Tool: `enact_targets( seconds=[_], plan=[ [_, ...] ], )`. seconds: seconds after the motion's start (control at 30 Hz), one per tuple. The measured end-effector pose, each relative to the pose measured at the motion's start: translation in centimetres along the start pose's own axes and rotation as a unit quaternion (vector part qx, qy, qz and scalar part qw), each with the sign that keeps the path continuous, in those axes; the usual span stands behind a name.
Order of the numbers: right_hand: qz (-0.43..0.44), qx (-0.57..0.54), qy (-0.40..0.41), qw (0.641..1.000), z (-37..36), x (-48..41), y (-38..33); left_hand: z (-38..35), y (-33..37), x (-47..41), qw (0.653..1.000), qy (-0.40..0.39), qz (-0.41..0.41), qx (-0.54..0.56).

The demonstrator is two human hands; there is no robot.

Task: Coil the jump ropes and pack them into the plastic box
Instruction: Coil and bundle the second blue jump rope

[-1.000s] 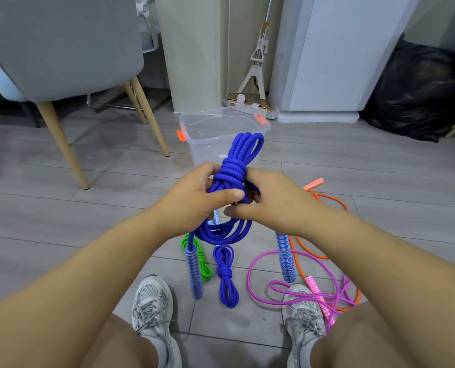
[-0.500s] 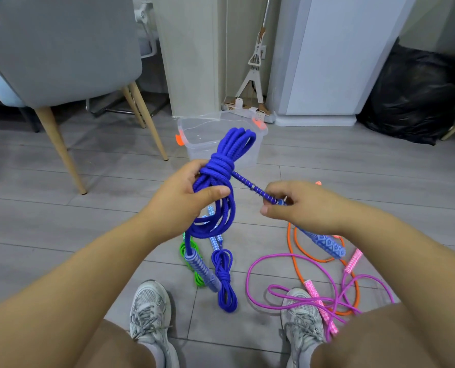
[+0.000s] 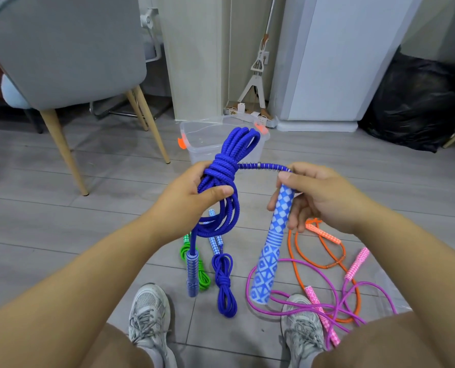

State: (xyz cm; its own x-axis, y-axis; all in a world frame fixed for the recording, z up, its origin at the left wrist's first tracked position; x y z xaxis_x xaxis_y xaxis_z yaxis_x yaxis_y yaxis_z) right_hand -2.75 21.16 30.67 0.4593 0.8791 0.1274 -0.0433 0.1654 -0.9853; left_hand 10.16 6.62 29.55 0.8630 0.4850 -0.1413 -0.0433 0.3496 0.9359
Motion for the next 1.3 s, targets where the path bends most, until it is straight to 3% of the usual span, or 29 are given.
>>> enact_targets(
  seconds=[0.27,0.77,1.0,1.17,1.3],
  plan=[
    [0.049,-0.178,0.011,0.983,-0.4,0.1,-1.7,-0.3,0.6,-0.3,0.999,-0.033,-0.014,0.017],
    [0.145,-0.152,0.094,0.973,0.0,0.4,-3.4,0.3,1.3,-1.1,0.998,-0.036,-0.042,-0.011],
    [0.175,-0.129,0.133,0.967,-0.6,0.3,-3.6,0.5,1.4,-1.4,0.999,0.001,-0.024,-0.034],
    [0.186,-0.125,0.160,0.961,-1.1,0.1,-3.5,1.3,0.7,-1.5,0.984,0.114,0.051,-0.127],
    [0.192,-0.127,0.179,0.957,-1.6,-0.1,-3.5,1.4,0.3,-1.6,0.975,0.145,0.053,-0.160]
  ],
)
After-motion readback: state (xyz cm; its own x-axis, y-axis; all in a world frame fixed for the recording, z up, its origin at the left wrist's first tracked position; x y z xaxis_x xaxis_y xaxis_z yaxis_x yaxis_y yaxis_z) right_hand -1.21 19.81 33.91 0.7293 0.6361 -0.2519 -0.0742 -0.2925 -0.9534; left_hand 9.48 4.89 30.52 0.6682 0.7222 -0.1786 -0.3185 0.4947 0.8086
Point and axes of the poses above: each hand's wrist, its own x-axis away from the middle knuckle, its own z-axis out of the back of the hand, y = z × x, the point moved 4 cm from there along -x, towards the middle knuckle, and after that the axes turned 1 degree about z, right-handed, at the moved point
